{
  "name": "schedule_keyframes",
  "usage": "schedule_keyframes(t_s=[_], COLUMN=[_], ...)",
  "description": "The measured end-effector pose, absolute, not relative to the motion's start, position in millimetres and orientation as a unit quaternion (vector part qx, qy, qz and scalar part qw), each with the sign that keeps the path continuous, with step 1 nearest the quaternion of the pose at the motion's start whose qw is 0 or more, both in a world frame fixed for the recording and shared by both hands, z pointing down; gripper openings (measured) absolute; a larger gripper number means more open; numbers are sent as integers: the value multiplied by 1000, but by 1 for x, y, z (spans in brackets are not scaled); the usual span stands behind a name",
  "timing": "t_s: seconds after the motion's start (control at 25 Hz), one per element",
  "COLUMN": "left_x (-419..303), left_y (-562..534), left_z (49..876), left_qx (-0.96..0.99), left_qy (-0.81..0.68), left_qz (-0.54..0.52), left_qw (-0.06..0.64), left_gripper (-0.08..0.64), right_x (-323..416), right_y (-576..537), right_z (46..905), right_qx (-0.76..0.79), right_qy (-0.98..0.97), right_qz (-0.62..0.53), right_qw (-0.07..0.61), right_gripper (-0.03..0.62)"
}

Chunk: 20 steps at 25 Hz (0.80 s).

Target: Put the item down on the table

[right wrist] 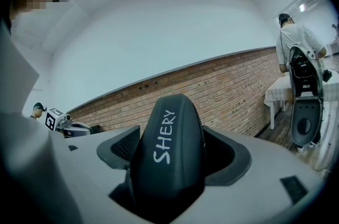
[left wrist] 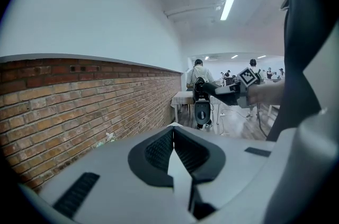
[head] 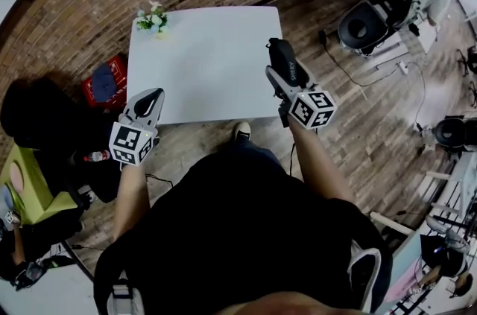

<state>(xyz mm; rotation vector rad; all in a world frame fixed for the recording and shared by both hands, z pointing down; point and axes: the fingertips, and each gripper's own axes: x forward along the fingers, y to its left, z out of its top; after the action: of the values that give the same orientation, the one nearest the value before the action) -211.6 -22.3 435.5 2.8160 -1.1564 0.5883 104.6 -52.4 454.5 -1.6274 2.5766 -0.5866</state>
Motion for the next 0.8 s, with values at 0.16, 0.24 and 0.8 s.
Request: schedule_keyframes(t_s=[0.16, 0.24, 0.8], left_x=[-203, -199, -184], left_y=[-32, -38, -71], left_z=[438, 439, 451], left_qx=[909, 909, 906], left_qy=[-371, -372, -377], left_qz=[190, 187, 187], left_qw=[23, 24, 35], left_gripper=[11, 11, 11], right_x=[113, 116, 129], right_y=[-61, -67, -101], right_z=[460, 464, 474], right_qx=[-527, -526, -518], right_qy=[828, 828, 831], right_qz=[-193, -195, -204], right_qw=[17, 14, 12], right_gripper=[380, 380, 379])
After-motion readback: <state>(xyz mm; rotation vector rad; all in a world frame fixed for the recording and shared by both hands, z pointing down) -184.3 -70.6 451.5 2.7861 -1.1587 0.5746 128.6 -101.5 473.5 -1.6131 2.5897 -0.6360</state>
